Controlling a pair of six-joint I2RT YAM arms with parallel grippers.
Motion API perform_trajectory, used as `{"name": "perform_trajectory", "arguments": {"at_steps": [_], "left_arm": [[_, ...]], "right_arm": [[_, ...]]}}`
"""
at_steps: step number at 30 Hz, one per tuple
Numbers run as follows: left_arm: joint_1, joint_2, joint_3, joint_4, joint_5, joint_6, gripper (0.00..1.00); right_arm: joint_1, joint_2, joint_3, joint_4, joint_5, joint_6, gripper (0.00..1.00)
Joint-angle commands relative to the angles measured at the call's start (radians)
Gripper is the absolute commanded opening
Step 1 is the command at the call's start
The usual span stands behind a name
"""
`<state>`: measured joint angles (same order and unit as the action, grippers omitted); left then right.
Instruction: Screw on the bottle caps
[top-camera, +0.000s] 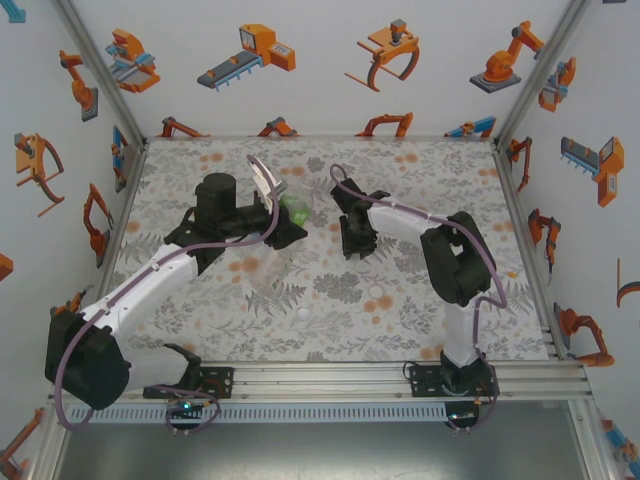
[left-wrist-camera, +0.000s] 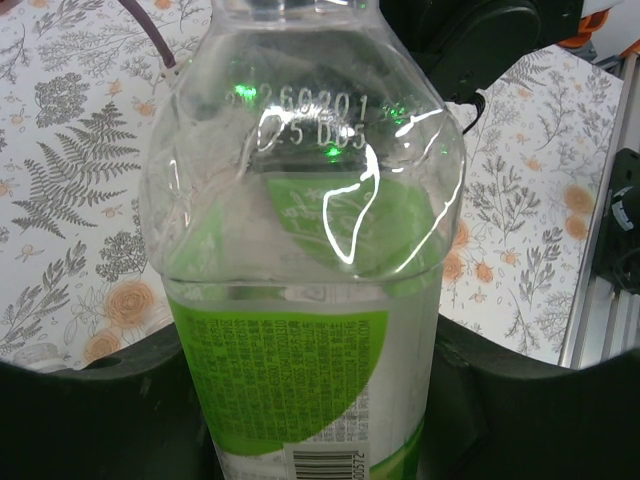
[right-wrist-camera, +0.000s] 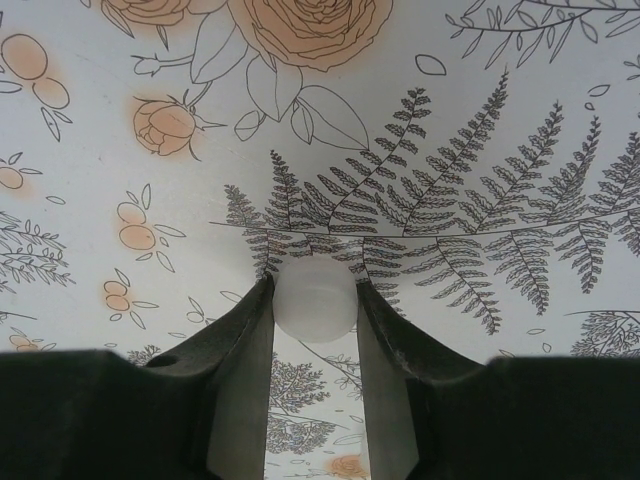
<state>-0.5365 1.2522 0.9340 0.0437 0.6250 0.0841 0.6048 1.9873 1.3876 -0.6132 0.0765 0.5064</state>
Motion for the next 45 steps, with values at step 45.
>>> {"name": "perform_trajectory", "arguments": {"at_steps": [45], "left_arm": [[-0.081, 0.023, 0.308, -0.635, 0.173, 0.805, 0.00]], "right_arm": [[-0.047, -0.861, -0.097, 0.275, -1.017, -0.868, 0.08]]}}
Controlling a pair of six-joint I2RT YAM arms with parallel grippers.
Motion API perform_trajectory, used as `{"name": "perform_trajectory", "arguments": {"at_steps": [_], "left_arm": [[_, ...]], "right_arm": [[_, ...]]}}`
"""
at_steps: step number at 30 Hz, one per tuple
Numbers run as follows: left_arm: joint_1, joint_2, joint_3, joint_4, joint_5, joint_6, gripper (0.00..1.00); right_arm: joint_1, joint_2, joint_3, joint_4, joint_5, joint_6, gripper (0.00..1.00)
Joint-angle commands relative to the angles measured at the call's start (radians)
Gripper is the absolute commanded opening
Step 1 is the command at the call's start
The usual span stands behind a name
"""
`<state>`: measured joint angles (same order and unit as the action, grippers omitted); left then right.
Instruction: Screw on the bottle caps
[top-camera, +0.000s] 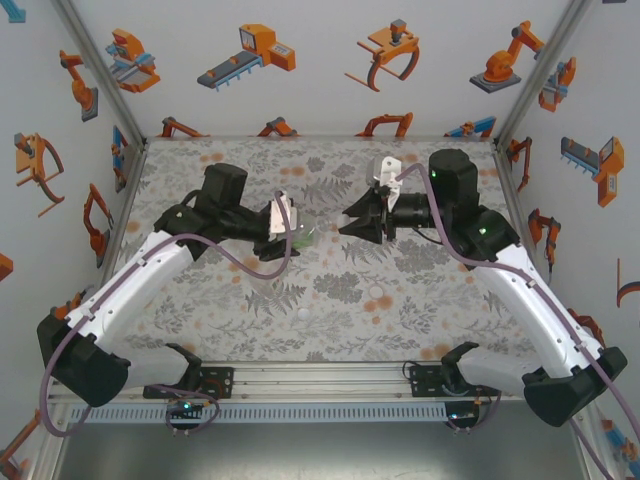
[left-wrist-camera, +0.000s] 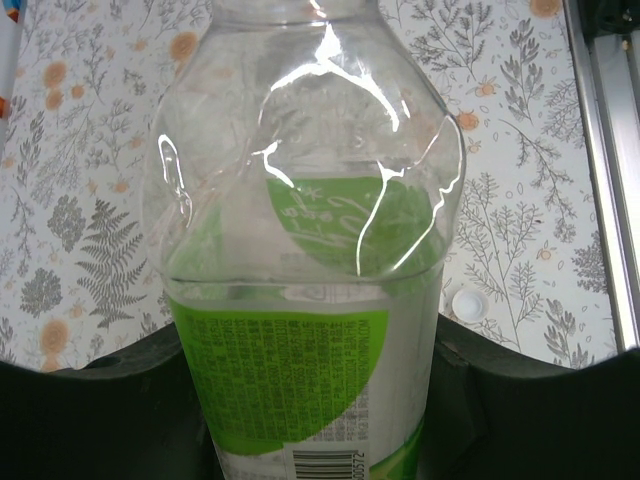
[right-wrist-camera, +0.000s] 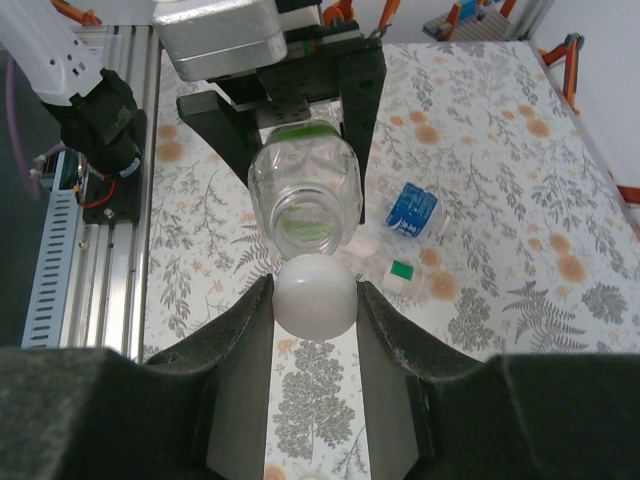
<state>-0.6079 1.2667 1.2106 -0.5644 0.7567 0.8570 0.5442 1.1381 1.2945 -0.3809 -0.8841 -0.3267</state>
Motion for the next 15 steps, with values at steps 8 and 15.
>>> {"name": "perform_trajectory", "arguments": {"at_steps": [8, 15], "left_arm": [[-0.028, 0.016, 0.038, -0.027, 0.042, 0.027, 0.00], [-0.034, 0.018, 0.041, -0.026, 0.041, 0.028, 0.00]], "right_arm": [[0.039, 0.006, 0.009, 0.038, -0.070, -0.040, 0.07], [0.047, 0.029, 0.028, -0.008, -0.069, -0.069, 0.06]]}}
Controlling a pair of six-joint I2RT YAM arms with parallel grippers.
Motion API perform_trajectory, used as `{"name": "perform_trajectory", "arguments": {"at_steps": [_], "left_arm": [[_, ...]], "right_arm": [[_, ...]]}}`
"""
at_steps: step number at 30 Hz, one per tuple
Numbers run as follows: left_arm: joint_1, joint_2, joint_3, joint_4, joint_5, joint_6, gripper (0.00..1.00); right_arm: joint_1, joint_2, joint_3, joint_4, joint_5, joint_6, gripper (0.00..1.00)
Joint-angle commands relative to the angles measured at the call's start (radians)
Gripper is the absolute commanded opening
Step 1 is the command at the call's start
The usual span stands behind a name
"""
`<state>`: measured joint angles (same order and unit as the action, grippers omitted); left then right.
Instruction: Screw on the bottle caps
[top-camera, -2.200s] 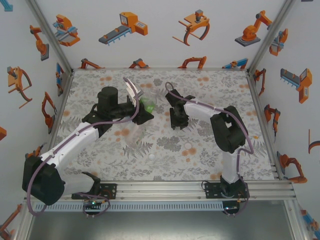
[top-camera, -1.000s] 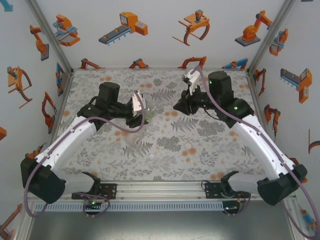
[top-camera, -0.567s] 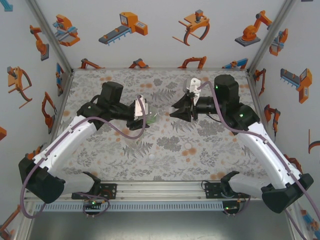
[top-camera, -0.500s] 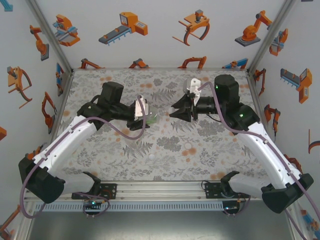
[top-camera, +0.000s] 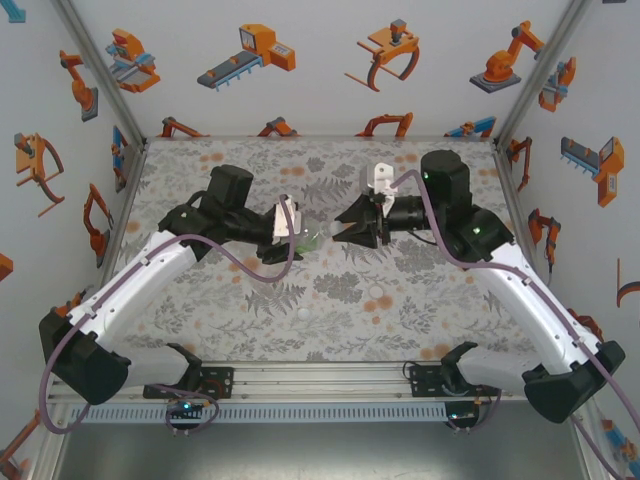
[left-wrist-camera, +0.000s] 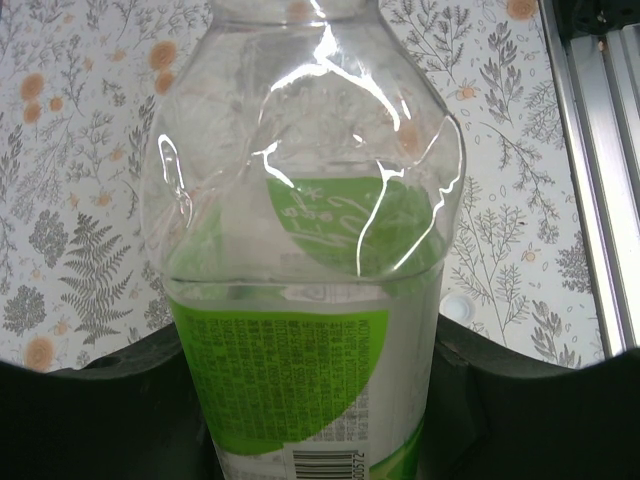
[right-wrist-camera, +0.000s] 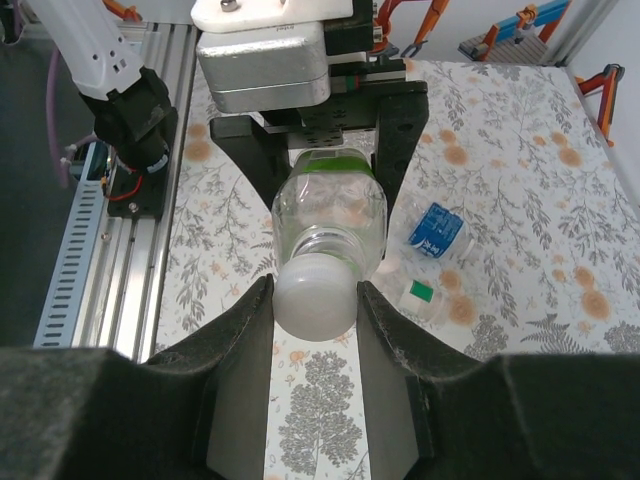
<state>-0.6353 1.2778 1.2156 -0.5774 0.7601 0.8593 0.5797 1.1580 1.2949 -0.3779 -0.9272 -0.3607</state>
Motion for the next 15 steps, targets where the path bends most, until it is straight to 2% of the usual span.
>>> {"name": "perform_trajectory", "arguments": {"at_steps": [1, 8, 15], "left_arm": [[-0.008, 0.006, 0.035, -0.014, 0.038, 0.026, 0.00], [-0.017, 0.009, 0.038, -0.018, 0.028, 0.027, 0.00], [-0.024, 0.031, 0.081, -0.086, 0.018, 0.049, 0.00]], "right_arm": [[0.012, 0.012, 0.029, -0.016, -0.024, -0.038, 0.05], [0.020, 0.026, 0.050, -0.042, -0.022, -0.053, 0.02], [0.044, 0.063, 0.114, -0.183, -0.009, -0.149, 0.00]]}}
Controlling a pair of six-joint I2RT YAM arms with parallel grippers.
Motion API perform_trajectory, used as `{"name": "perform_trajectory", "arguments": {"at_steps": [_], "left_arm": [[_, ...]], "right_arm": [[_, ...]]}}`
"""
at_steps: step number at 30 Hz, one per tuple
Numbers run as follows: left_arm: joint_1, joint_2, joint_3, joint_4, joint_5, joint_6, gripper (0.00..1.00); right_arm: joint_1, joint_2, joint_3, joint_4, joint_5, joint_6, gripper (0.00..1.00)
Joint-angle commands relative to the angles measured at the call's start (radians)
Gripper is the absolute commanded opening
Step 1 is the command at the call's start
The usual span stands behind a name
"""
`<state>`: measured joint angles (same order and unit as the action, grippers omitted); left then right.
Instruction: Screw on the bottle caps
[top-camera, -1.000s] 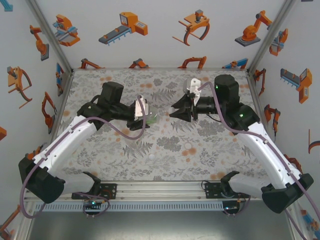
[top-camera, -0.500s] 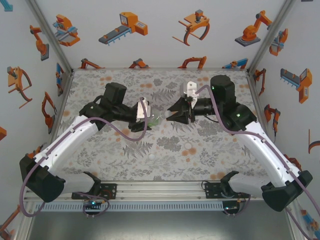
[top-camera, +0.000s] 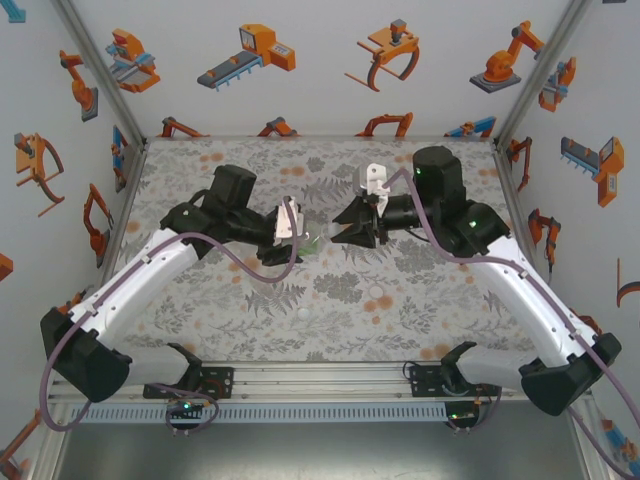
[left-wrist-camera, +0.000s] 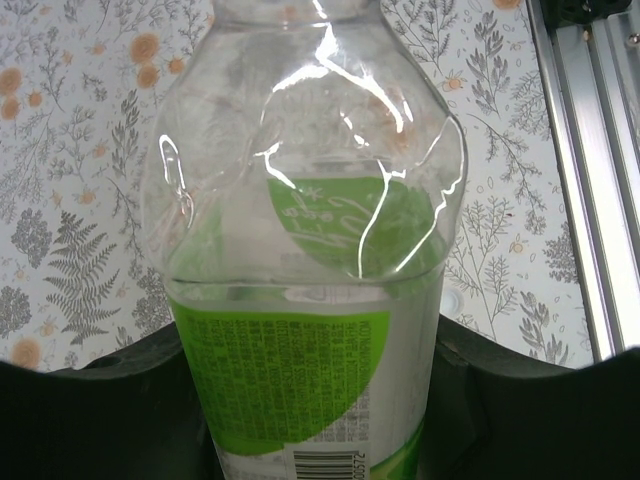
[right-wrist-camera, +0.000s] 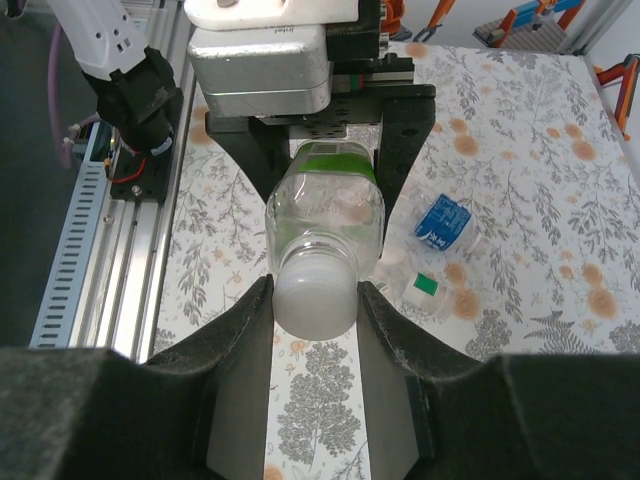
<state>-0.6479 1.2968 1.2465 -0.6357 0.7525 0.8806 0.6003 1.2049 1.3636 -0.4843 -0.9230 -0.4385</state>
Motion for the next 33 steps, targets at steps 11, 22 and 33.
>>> {"name": "perform_trajectory", "arguments": {"at_steps": [11, 22, 33], "left_arm": [[-0.019, 0.044, 0.124, -0.143, 0.064, 0.061, 0.00], [-0.019, 0.089, 0.195, -0.275, 0.193, 0.132, 0.00], [-0.022, 0.105, 0.227, -0.302, 0.212, 0.156, 0.00]], "right_arm": [[0.073, 0.056, 0.115, -0.200, 0.037, -0.171, 0.00], [0.114, 0.070, 0.143, -0.262, 0.001, -0.257, 0.00], [0.127, 0.085, 0.140, -0.254, 0.007, -0.209, 0.00]]}}
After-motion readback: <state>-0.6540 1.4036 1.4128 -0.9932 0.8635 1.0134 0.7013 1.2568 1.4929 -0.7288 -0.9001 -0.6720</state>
